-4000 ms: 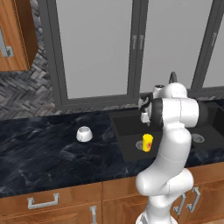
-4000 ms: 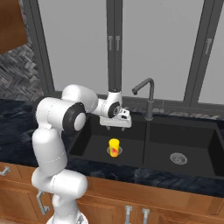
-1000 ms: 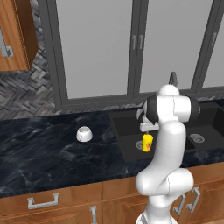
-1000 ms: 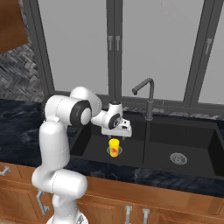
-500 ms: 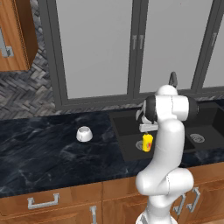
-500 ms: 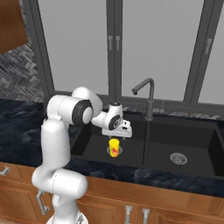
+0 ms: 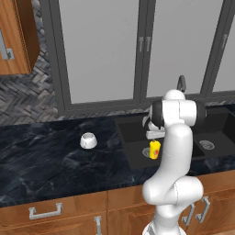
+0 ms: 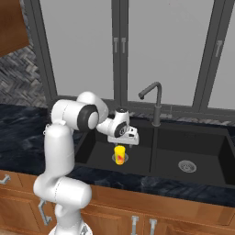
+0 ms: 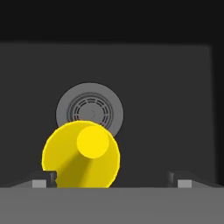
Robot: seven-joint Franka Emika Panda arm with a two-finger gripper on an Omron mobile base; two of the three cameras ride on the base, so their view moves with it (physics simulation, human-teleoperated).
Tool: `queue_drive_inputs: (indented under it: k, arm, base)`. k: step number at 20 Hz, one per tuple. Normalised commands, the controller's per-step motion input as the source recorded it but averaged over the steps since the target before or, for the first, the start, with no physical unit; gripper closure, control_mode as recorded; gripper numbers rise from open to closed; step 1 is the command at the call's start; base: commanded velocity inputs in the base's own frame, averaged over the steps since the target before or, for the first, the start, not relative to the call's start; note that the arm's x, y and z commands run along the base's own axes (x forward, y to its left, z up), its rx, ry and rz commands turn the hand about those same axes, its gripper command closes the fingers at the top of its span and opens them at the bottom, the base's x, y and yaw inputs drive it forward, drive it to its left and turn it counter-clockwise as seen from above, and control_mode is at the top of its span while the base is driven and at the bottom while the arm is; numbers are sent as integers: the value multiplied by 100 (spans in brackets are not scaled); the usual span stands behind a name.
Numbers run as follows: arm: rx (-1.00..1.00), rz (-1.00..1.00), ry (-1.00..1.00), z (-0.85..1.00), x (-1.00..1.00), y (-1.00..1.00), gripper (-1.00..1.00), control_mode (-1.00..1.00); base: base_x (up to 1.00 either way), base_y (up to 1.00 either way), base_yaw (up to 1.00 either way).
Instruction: Move any existing items from the left basin to the right basin for drying. Then move the mug from the counter to the left basin of the sink for washing.
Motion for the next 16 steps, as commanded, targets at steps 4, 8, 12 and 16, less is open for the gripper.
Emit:
queue_drive_inputs:
  k: [4, 8, 12, 16]
  arm:
    - [0, 0, 0, -10, 0, 0, -100, -100]
    - [0, 0, -1, -10, 0, 0, -100, -100]
    - [0, 0, -1, -10, 0, -3, -100, -100]
    - [0, 0, -2, -10, 0, -6, -100, -100]
  base:
    - [0, 0, 0]
    - [0, 0, 0]
    - [0, 0, 0]
    - [0, 0, 0]
